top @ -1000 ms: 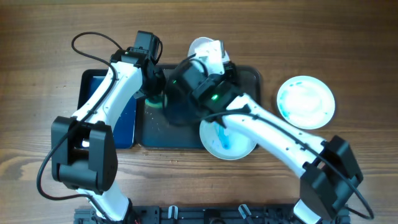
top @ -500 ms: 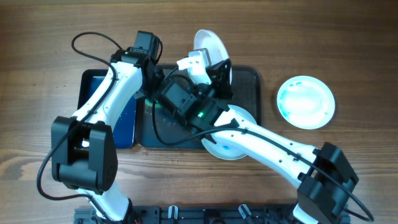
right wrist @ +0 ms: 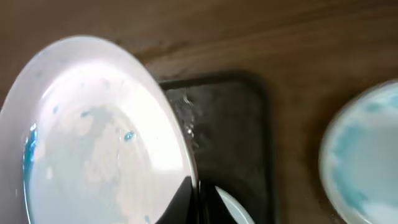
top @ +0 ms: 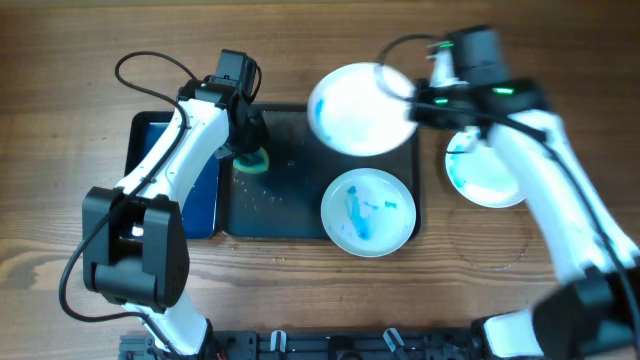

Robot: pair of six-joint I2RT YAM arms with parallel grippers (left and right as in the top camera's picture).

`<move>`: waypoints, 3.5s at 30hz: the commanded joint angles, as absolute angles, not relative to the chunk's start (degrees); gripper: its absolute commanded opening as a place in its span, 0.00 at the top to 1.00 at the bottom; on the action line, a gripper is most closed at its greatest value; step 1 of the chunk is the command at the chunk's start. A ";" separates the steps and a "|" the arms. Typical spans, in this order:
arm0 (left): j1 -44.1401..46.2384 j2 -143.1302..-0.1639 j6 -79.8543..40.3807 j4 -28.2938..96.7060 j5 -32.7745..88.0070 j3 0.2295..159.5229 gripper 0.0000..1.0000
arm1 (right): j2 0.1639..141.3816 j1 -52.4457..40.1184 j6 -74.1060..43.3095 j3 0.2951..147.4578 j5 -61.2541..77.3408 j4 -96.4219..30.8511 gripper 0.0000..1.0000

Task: Clean dirty plates on tray and stack at the side
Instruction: 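Carry the plate with the right gripper onto the side stack, then grasp the bottom plate with the right gripper and pull it to tray center, then scrub the bottom plate with the sponge in the left gripper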

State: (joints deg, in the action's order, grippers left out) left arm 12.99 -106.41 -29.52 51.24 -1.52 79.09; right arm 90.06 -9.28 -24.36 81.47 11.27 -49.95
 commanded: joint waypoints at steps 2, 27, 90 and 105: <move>12.58 -105.34 -30.30 51.11 -0.84 79.68 0.96 | 76.38 5.08 -21.30 81.73 9.74 -61.01 0.96; 12.58 -105.34 -30.30 51.07 -0.43 79.68 0.96 | 80.79 6.26 -9.34 54.08 30.00 -45.36 0.38; 22.74 -118.91 -25.69 45.10 -2.26 77.23 0.96 | 112.99 -23.59 -41.04 60.01 22.85 -10.72 0.96; 22.76 -119.39 -15.46 25.52 13.89 77.23 0.96 | 112.99 -23.59 -40.64 60.01 23.68 -10.57 0.96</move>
